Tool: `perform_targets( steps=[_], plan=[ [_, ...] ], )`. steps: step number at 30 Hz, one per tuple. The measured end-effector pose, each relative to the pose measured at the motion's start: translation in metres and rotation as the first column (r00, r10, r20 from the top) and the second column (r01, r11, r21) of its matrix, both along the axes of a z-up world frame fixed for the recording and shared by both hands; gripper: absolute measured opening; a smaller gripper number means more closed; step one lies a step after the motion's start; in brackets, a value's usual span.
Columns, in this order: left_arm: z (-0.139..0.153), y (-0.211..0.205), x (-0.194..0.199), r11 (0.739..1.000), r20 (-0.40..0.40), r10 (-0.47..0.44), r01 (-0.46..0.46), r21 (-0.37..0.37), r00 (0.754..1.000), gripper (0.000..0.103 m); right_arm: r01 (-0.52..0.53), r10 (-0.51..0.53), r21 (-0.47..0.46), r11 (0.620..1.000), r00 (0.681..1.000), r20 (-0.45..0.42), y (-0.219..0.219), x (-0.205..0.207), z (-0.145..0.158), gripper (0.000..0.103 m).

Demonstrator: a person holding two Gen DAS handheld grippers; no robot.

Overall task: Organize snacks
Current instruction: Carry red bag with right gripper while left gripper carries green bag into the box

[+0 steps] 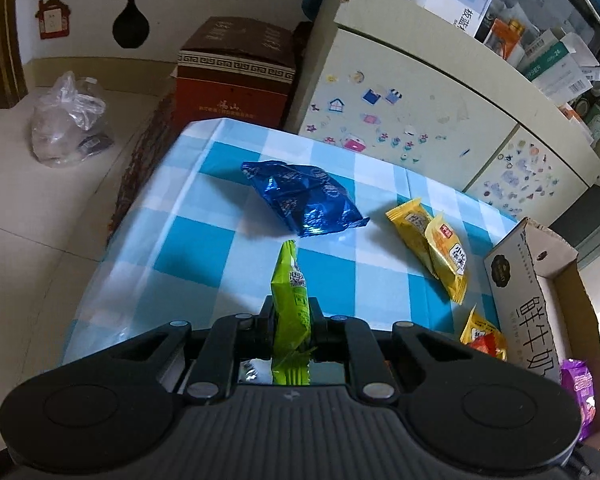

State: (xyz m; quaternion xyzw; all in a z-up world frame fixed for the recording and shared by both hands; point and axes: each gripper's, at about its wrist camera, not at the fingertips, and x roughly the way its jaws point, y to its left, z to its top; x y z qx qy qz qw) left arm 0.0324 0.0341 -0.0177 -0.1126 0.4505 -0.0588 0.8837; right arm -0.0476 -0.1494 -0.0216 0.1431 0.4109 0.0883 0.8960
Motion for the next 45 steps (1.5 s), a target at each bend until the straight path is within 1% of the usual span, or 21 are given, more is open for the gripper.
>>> perform_targets(
  steps=[6, 13, 20, 28, 39, 45],
  plan=[
    [0.004, 0.001, -0.023, 1.0, 0.009, 0.002, -0.002, 0.01, 1.0, 0.017, 0.01, -0.01, 0.015, 1.0, 0.999, 0.04, -0.005, -0.007, 0.014, 0.047],
    [0.013, -0.002, -0.049, 1.0, 0.021, 0.01, -0.01, -0.011, 1.0, 0.017, 0.02, -0.022, 0.025, 0.999, 0.996, 0.091, -0.012, -0.017, 0.034, 0.047],
    [0.028, -0.006, -0.066, 1.0, 0.046, 0.018, -0.018, -0.007, 0.999, 0.017, 0.039, -0.044, 0.041, 0.998, 0.989, 0.141, -0.026, -0.027, 0.053, 0.047],
    [0.047, -0.024, -0.08, 1.0, 0.086, -0.012, 0.012, 0.003, 0.996, 0.017, 0.07, -0.083, 0.073, 0.995, 0.979, 0.186, -0.046, -0.043, 0.072, 0.047],
    [0.07, -0.067, -0.092, 0.996, 0.141, -0.094, 0.093, 0.016, 0.985, 0.017, 0.178, -0.207, 0.143, 0.974, 0.953, 0.221, -0.093, -0.067, 0.093, 0.047],
    [0.078, -0.092, -0.094, 0.989, 0.158, -0.142, 0.145, -0.005, 0.977, 0.017, 0.257, -0.294, 0.182, 0.949, 0.929, 0.225, -0.124, -0.077, 0.099, 0.047]
  ],
)
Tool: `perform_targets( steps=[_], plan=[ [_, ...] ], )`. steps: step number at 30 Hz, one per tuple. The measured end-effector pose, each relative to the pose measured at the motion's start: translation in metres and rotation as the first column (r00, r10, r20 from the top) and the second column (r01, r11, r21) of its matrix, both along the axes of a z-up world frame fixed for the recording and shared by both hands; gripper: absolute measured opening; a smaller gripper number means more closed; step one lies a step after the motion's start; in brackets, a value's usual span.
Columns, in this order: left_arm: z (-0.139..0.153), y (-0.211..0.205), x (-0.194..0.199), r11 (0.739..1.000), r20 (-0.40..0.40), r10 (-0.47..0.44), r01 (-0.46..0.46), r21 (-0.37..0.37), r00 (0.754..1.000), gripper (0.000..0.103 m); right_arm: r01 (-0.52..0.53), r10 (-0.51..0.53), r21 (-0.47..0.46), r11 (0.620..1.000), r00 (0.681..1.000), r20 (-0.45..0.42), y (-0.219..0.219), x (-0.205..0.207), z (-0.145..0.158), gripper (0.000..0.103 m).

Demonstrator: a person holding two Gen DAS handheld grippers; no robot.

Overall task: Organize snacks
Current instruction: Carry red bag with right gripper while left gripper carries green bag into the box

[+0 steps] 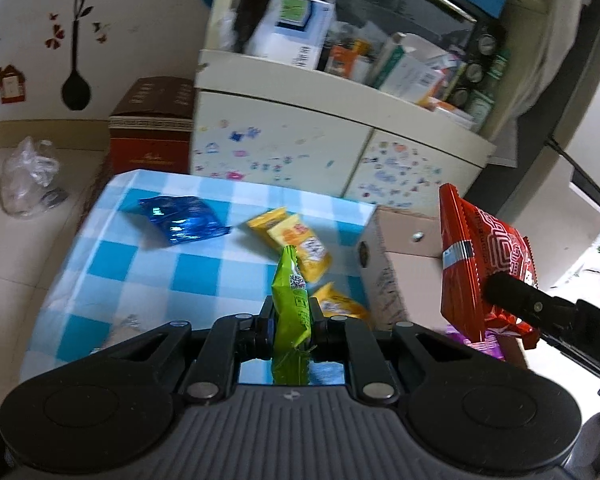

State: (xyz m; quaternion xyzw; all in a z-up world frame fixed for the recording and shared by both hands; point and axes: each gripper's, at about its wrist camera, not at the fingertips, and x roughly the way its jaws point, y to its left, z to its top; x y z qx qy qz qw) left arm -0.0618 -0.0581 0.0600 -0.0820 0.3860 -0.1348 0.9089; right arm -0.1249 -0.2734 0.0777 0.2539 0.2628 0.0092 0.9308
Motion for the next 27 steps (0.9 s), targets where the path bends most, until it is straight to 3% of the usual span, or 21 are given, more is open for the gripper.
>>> perform_targets(
  steps=[13, 27],
  plan=[
    [0.009, -0.072, 0.015, 0.991, -0.007, -0.117, 0.116, -0.068, 0.993, 0.017, 0.198, -0.198, 0.106, 0.974, 0.98, -0.017, -0.059, -0.017, -0.001, 0.047],
    [-0.009, -0.147, 0.043, 0.971, -0.055, -0.212, 0.204, -0.12, 0.976, 0.018, 0.357, -0.346, 0.191, 0.914, 0.934, -0.089, -0.091, -0.02, -0.017, 0.047]
  ],
)
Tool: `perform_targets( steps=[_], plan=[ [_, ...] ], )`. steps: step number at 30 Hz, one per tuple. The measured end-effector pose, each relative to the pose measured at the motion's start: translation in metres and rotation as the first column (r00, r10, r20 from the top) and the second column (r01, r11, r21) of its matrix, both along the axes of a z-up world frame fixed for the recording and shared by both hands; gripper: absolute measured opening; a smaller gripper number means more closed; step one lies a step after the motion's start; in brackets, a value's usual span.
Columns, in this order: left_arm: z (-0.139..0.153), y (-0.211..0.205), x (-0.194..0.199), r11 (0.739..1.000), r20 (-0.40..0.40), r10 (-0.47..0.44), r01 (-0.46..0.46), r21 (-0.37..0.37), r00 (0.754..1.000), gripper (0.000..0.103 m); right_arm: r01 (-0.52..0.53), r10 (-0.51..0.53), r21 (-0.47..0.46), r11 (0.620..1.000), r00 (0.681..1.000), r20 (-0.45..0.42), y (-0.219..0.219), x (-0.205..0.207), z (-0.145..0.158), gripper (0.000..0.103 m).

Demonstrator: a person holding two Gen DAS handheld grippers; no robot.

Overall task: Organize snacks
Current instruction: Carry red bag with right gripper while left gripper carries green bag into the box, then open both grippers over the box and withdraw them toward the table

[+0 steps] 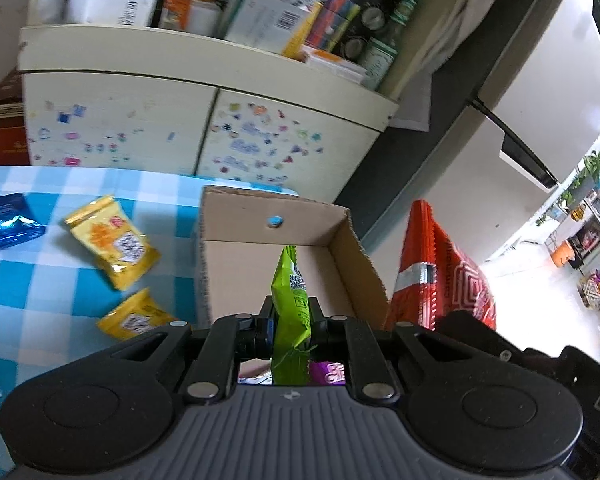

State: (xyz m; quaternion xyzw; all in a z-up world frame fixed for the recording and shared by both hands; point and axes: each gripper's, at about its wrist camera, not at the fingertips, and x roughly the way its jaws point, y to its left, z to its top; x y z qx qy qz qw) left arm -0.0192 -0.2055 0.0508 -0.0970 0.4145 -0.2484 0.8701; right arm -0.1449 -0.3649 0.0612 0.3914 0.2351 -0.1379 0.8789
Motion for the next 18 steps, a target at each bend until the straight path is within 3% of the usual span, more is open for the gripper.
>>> perform_targets(
  steps=[2, 4, 5, 7, 15, 18],
  plan=[
    [0.0, -0.008, 0.002, 1.0, 0.005, -0.01, 0.01, 0.007, 1.0, 0.024, 0.024, -0.024, 0.031, 0.999, 1.0, -0.007, -0.004, 0.0, -0.004, 0.05],
    [0.001, -0.012, 0.003, 1.0, 0.011, -0.02, 0.019, 0.023, 1.0, 0.049, 0.042, -0.041, 0.061, 0.997, 0.999, -0.011, -0.007, 0.0, -0.007, 0.056],
    [0.004, -0.013, 0.002, 0.999, 0.028, -0.022, 0.021, 0.029, 0.999, 0.051, 0.048, -0.047, 0.073, 0.996, 0.999, -0.009, -0.008, -0.001, -0.008, 0.064],
    [0.008, -0.011, 0.001, 0.998, 0.057, -0.025, 0.022, 0.052, 0.998, 0.065, 0.061, -0.061, 0.069, 0.996, 0.998, -0.002, -0.008, -0.002, -0.007, 0.069],
    [0.023, 0.028, 0.003, 0.997, 0.058, -0.008, 0.004, 0.073, 0.998, 0.083, -0.005, 0.003, 0.058, 0.998, 0.999, 0.033, 0.0, 0.001, -0.003, 0.071],
    [0.025, 0.052, 0.001, 0.996, 0.054, 0.017, -0.022, 0.081, 0.998, 0.085, -0.064, 0.062, 0.041, 0.997, 0.997, 0.051, 0.008, 0.005, -0.002, 0.072]
  ],
)
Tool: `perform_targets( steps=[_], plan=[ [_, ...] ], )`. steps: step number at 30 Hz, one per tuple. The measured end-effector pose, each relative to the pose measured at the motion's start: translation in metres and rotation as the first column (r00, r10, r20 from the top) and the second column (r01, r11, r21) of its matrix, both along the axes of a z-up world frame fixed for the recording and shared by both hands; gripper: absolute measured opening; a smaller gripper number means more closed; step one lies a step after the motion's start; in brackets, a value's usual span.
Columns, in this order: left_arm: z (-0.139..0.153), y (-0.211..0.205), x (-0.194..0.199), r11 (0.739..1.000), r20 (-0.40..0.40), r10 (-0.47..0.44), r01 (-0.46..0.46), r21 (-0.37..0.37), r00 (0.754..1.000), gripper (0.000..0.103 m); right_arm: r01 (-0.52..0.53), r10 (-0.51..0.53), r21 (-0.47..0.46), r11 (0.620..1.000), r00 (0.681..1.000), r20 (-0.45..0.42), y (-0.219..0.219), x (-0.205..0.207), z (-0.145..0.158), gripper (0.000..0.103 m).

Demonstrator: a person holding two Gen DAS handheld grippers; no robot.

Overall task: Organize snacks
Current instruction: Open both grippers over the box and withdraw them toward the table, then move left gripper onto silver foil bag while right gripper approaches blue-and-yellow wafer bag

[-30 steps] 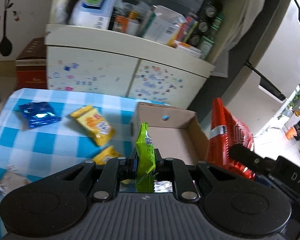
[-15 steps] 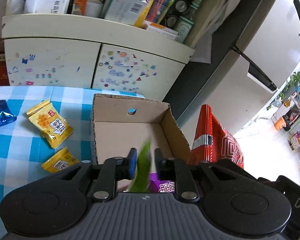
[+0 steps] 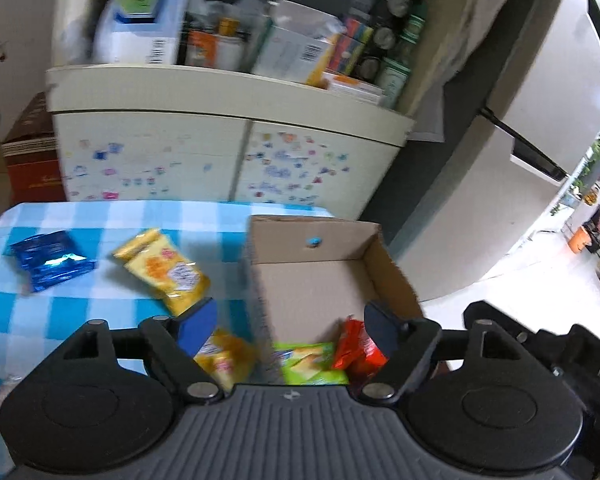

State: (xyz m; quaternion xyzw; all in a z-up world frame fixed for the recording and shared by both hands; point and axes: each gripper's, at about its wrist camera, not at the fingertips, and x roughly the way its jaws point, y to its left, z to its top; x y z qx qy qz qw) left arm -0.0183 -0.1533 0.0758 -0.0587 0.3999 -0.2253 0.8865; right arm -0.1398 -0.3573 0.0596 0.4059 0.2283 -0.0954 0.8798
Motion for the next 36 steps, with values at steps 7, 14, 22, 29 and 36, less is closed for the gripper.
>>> perform_targets(
  steps=[7, 14, 22, 29, 36],
  plan=[
    [-0.01, 0.058, -0.004, 0.996, -0.026, 0.083, -0.081, 0.046, 0.996, 0.087, -0.151, 0.152, -0.073, 0.986, 0.988, 0.015, 0.035, 0.014, 0.002, 0.074],
    [-0.027, 0.114, -0.006, 0.985, -0.087, 0.165, -0.16, 0.062, 0.982, 0.089, -0.254, 0.255, -0.106, 0.962, 0.967, -0.001, 0.064, 0.024, -0.005, 0.075],
    [-0.043, 0.171, -0.006, 0.964, -0.12, 0.265, -0.258, 0.066, 0.957, 0.091, -0.356, 0.353, -0.084, 0.931, 0.934, -0.053, 0.095, 0.031, -0.021, 0.075],
    [-0.072, 0.196, -0.007, 0.948, -0.147, 0.316, -0.304, 0.097, 0.937, 0.092, -0.41, 0.396, -0.076, 0.909, 0.906, -0.153, 0.14, 0.027, -0.047, 0.075],
    [-0.104, 0.212, -0.004, 0.914, -0.23, 0.405, -0.391, 0.106, 0.885, 0.092, -0.366, 0.334, -0.071, 0.928, 0.901, -0.276, 0.169, 0.031, -0.084, 0.075]
  ],
)
